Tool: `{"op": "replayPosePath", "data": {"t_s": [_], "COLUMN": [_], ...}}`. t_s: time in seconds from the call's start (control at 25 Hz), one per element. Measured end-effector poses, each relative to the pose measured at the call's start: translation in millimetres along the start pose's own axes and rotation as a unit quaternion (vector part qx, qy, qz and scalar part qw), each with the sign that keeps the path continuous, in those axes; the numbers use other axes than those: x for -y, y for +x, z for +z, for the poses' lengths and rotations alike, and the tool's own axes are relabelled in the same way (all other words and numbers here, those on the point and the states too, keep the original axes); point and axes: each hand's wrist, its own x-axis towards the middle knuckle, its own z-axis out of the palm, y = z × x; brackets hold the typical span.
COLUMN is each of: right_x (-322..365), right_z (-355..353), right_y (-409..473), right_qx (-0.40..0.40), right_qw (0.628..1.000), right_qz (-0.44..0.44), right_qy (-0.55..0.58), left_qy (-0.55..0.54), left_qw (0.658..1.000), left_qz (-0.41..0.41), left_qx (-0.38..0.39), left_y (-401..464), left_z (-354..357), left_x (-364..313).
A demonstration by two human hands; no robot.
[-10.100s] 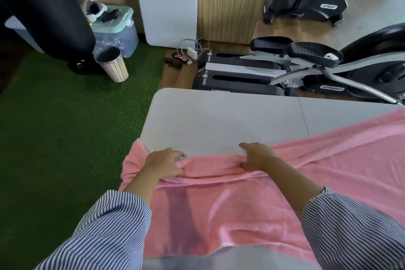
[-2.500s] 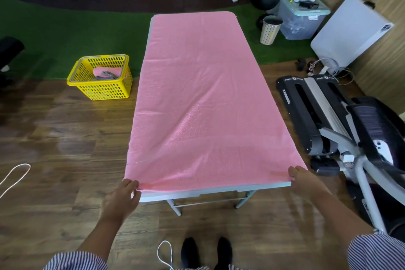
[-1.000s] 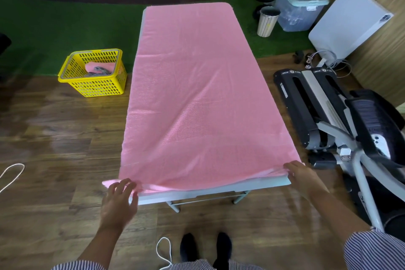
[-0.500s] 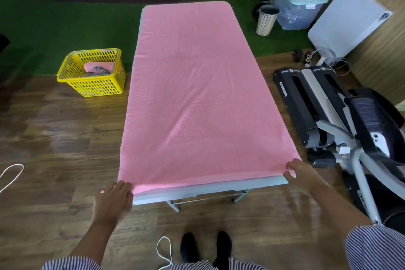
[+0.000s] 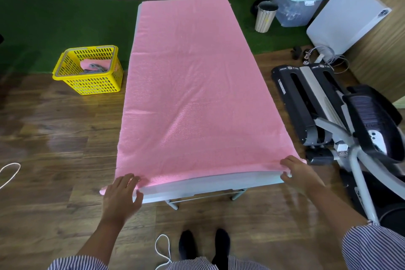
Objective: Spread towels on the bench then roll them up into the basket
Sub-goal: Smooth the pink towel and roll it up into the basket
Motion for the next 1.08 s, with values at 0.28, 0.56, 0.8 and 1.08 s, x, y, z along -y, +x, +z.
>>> {"op": "replayPosePath", "data": {"t_s": [0.28,0.56,0.8,1.08], "right_x": [7,14,18,14], "right_z": [-6,-17,-14,-12], "right_y": [7,8,12,7], "right_qx": [-0.01,0.027,0.016,0.043], "right_qw": [0.999,0.999,0.999,0.998], "right_qz": [0.028,0.034,0.037,0.053], "right_qy": [0.021,0.015,0.005,-0.011], "left_qy": [0.046,0.083,0.07,0.008], "left_qw": [0.997,0.994,0.996,1.0], "left_qz": [-0.034,-0.002,-0.052,-0.022], "left_qx": [0.058,0.077,0.006,-0.01], "left_y": [-7,3,7,3], "left_z": [-5,0,0,6], "left_x": [-1,13,-7,-2]}}
